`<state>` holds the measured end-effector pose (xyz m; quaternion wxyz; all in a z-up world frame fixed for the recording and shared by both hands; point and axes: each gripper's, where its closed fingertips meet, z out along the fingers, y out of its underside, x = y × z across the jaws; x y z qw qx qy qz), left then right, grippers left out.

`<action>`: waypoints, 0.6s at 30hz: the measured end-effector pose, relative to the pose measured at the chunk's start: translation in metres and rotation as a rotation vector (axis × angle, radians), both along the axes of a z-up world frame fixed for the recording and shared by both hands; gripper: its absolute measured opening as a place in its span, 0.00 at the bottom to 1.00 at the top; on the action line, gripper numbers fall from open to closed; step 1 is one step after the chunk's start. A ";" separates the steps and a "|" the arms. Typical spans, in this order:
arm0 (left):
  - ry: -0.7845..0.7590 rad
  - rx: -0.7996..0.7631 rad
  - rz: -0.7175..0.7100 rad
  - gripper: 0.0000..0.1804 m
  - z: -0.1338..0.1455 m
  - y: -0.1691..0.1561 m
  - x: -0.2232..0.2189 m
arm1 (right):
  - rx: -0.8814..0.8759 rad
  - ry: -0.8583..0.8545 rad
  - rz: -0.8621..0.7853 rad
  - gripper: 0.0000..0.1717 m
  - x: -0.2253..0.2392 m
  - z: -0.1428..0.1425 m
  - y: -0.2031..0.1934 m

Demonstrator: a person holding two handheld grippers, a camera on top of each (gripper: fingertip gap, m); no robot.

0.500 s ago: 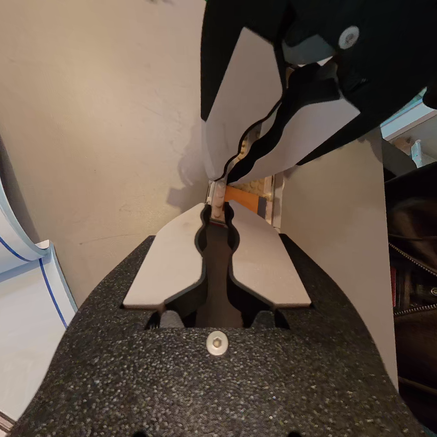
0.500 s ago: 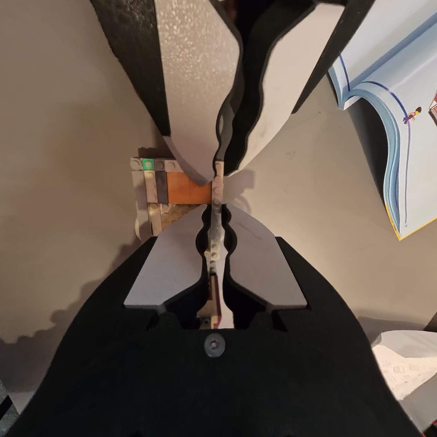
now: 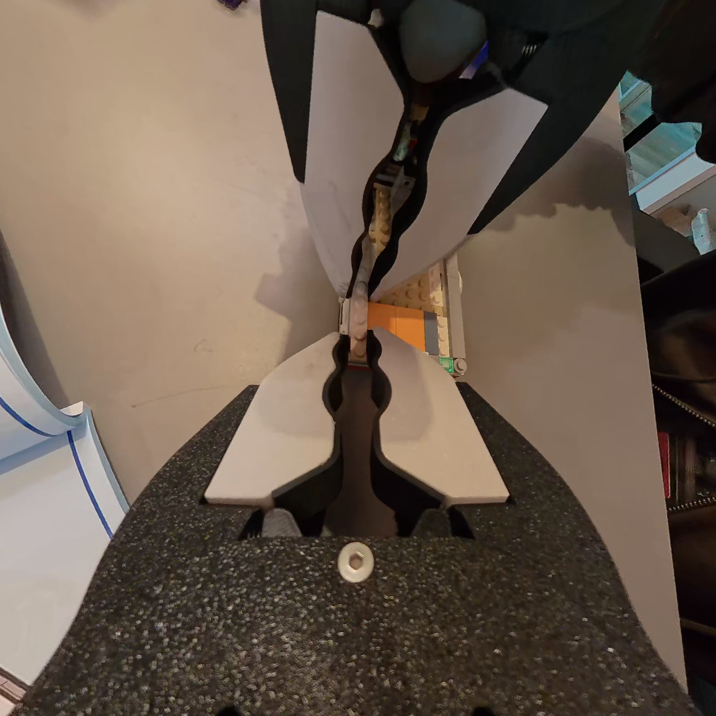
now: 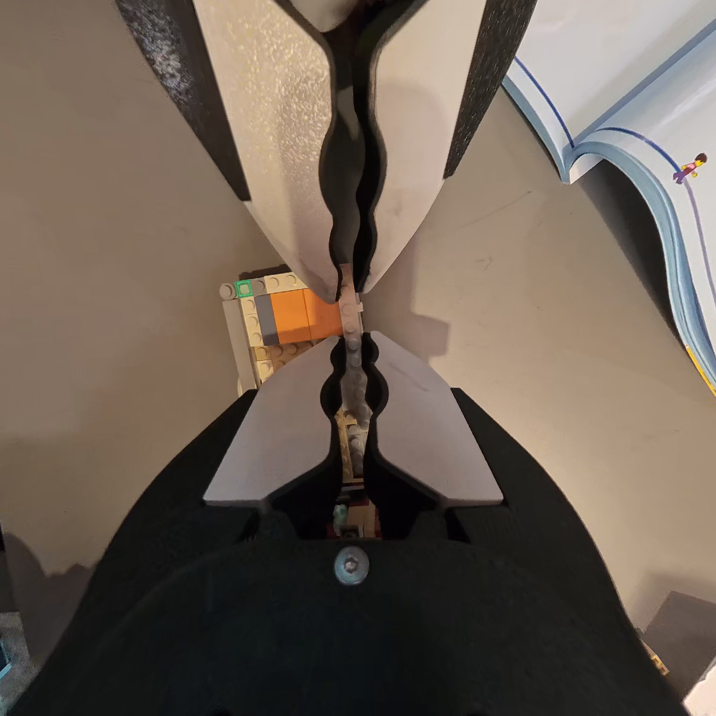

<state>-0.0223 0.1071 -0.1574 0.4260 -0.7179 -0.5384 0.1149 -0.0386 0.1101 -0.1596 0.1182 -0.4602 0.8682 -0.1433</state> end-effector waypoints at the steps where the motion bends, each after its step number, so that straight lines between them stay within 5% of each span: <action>1: 0.002 0.001 -0.003 0.06 0.000 0.001 0.000 | -0.007 0.001 0.004 0.05 0.000 0.000 0.000; 18: 0.006 -0.015 -0.028 0.06 0.000 0.005 0.002 | -0.055 0.007 0.035 0.04 0.002 0.001 0.005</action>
